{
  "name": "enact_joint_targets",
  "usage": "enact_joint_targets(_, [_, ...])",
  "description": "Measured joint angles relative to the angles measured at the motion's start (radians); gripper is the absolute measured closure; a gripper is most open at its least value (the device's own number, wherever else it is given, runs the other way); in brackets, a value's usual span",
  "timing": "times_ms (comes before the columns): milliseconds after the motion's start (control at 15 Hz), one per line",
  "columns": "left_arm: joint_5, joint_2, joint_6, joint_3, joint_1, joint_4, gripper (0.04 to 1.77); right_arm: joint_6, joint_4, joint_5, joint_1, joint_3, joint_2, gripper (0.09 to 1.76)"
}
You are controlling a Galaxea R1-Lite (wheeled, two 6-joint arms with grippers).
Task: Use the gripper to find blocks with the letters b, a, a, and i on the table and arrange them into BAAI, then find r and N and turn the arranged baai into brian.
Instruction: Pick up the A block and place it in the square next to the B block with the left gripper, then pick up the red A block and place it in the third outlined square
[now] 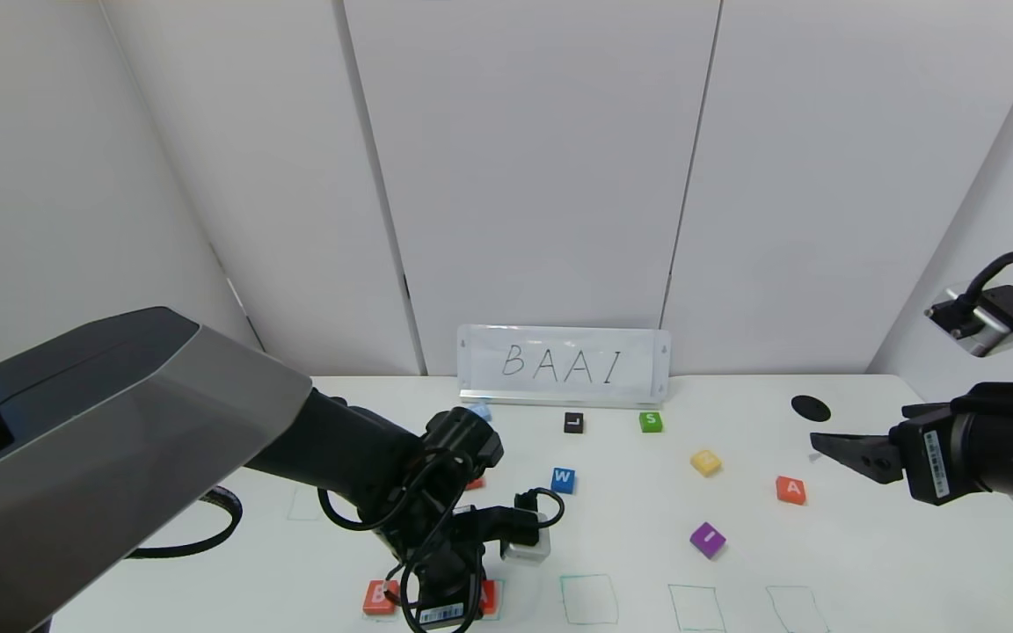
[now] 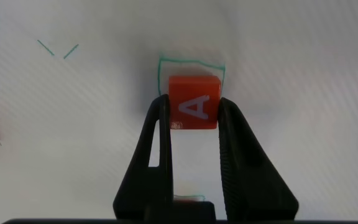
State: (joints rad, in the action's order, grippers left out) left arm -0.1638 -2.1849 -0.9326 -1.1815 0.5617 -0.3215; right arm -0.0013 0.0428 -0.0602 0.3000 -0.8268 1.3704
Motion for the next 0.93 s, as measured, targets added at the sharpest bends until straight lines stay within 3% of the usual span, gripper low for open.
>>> enact_joint_targets(400, [0.0, -0.001, -0.008, -0.001, 0.0, -0.004, 0.68, 0.0, 0.001, 0.0, 0.0, 0.0, -0.001, 0.14])
enact_joint_targets(800, [-0.009, 0.05, 0.007, -0.013, -0.002, -0.006, 0.37, 0.0, 0.0, 0.0, 0.0, -0.001, -0.004, 0.14])
enact_joint_targets(933, [-0.014, 0.094, 0.054, -0.019, 0.002, -0.036, 0.31, 0.0, 0.0, 0.0, 0.0, -0.001, -0.007, 0.14])
